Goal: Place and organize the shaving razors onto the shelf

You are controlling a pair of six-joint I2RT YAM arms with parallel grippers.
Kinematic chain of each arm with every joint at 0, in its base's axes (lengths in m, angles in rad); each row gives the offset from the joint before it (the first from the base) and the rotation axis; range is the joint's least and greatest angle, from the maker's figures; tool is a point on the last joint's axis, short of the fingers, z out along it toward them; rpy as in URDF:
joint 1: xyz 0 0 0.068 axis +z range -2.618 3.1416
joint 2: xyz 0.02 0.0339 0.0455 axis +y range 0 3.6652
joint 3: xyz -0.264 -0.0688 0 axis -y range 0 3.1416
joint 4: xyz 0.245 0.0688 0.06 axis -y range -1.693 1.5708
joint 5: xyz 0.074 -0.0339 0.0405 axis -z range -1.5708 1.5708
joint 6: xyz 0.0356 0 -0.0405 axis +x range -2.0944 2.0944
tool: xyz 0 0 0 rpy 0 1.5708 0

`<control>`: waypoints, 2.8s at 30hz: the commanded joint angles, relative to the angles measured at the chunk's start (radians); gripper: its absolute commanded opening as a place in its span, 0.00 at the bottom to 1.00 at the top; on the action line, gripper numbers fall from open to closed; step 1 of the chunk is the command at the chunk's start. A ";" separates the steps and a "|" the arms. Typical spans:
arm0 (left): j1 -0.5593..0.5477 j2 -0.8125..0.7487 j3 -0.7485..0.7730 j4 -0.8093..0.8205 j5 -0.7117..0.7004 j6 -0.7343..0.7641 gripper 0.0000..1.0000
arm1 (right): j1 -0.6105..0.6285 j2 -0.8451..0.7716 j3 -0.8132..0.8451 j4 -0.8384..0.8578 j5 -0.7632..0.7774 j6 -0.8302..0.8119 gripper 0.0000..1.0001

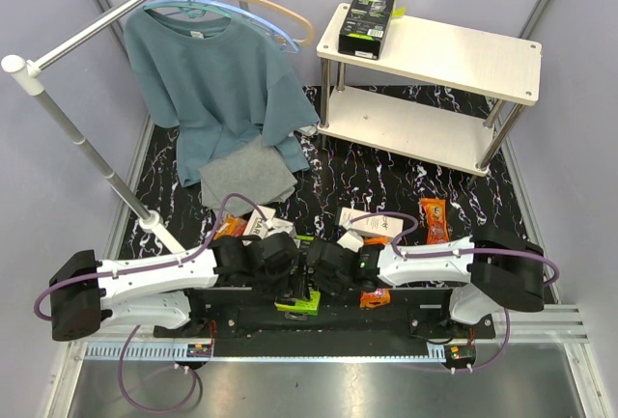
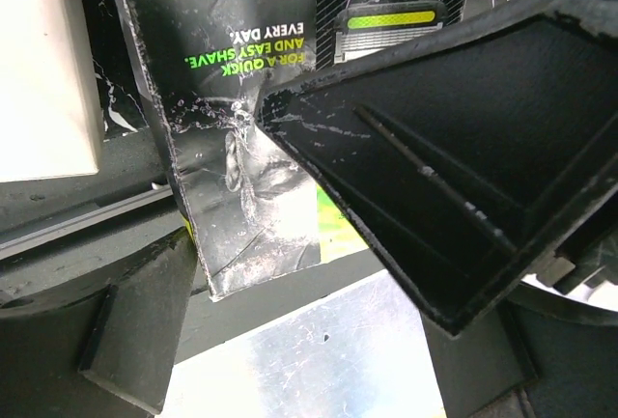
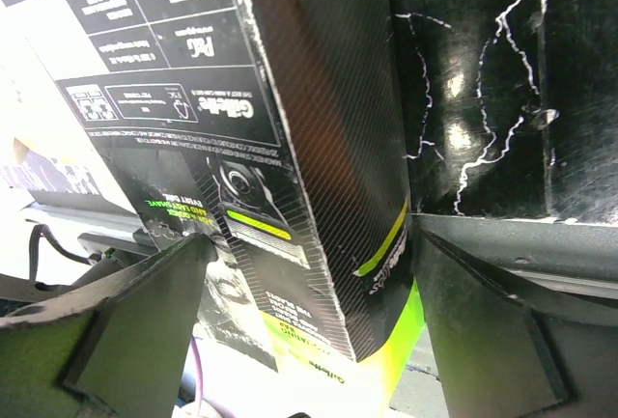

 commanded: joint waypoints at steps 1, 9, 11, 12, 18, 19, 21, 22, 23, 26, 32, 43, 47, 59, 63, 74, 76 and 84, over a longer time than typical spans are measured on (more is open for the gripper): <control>-0.004 0.006 0.040 0.153 -0.006 -0.051 0.90 | 0.066 0.112 0.009 -0.092 -0.058 -0.013 0.95; -0.004 0.003 0.046 0.153 -0.020 -0.051 0.90 | 0.090 0.236 -0.029 0.080 -0.110 0.044 0.94; -0.004 0.000 0.046 0.150 -0.023 -0.052 0.90 | 0.090 0.248 -0.032 0.106 -0.109 0.039 0.94; -0.004 -0.002 0.045 0.151 -0.028 -0.054 0.90 | 0.090 0.245 -0.029 0.105 -0.104 0.031 0.93; -0.004 -0.006 0.040 0.150 -0.031 -0.052 0.90 | 0.093 0.193 -0.097 0.197 -0.079 0.054 0.63; -0.004 -0.005 0.045 0.151 -0.032 -0.051 0.90 | 0.092 0.186 -0.118 0.215 -0.076 0.054 0.55; -0.004 -0.006 0.049 0.150 -0.031 -0.043 0.90 | 0.096 0.166 -0.126 0.224 -0.064 0.056 0.39; -0.004 -0.006 0.055 0.150 -0.029 -0.042 0.90 | 0.101 0.156 -0.124 0.220 -0.056 0.051 0.34; -0.004 -0.008 0.058 0.150 -0.029 -0.039 0.90 | 0.101 0.135 -0.120 0.197 -0.041 0.042 0.30; -0.004 -0.022 0.071 0.134 -0.039 -0.031 0.90 | 0.113 0.089 -0.095 0.136 -0.006 0.010 0.14; -0.004 -0.080 0.158 0.006 -0.134 0.009 0.90 | 0.127 -0.020 -0.034 -0.001 0.065 -0.039 0.01; 0.014 -0.247 0.230 -0.117 -0.306 0.037 0.96 | 0.153 -0.276 -0.129 -0.039 0.146 -0.009 0.00; 0.036 -0.247 0.224 -0.122 -0.293 0.046 0.98 | 0.153 -0.345 -0.164 -0.067 0.166 0.017 0.00; 0.065 -0.164 0.126 -0.139 -0.186 -0.020 0.88 | 0.162 -0.272 -0.166 0.002 0.131 0.030 0.60; 0.065 -0.212 0.043 -0.136 -0.180 -0.061 0.84 | 0.168 -0.240 -0.164 0.043 0.128 0.018 0.75; 0.066 -0.229 -0.133 0.001 -0.121 -0.109 0.81 | 0.178 -0.268 -0.273 0.256 0.188 0.022 0.89; 0.068 -0.223 -0.139 0.016 -0.115 -0.109 0.80 | 0.182 -0.278 -0.284 0.270 0.209 0.018 0.90; 0.073 -0.227 -0.161 0.050 -0.103 -0.115 0.79 | 0.190 -0.227 -0.301 0.414 0.238 -0.027 0.92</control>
